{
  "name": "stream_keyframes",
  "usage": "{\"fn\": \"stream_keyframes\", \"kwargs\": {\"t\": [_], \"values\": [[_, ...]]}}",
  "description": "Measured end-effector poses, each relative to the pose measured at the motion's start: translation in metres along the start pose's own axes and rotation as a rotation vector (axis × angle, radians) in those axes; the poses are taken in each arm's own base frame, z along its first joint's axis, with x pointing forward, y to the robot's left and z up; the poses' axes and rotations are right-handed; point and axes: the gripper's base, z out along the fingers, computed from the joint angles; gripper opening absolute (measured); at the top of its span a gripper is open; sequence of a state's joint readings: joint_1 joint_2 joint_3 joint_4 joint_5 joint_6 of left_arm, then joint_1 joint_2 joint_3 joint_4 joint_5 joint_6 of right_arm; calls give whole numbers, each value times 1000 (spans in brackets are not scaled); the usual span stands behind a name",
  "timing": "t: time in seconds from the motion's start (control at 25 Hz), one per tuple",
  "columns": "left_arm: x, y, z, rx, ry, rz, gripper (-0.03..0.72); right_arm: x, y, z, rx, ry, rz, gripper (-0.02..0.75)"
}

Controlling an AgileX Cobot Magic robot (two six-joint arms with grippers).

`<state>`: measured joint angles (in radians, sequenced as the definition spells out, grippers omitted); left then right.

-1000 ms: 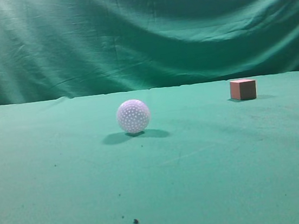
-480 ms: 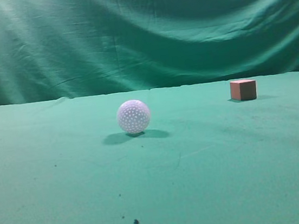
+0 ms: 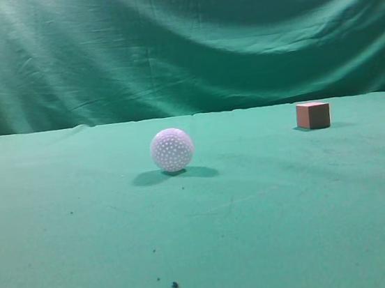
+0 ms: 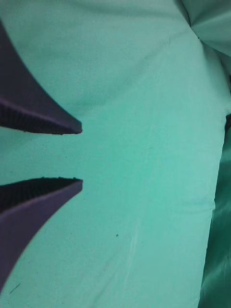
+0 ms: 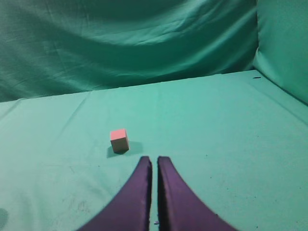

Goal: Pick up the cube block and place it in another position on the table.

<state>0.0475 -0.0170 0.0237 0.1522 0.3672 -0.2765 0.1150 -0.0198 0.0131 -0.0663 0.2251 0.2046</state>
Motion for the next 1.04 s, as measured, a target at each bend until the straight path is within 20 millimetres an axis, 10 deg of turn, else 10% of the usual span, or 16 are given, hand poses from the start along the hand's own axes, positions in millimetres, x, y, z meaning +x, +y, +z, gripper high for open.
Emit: {"fn": "stream_keyframes", "kwargs": {"t": [1.04], "values": [[0,0,0,0,0,0,262,20,-4,-1,35,188,-40,0]]}}
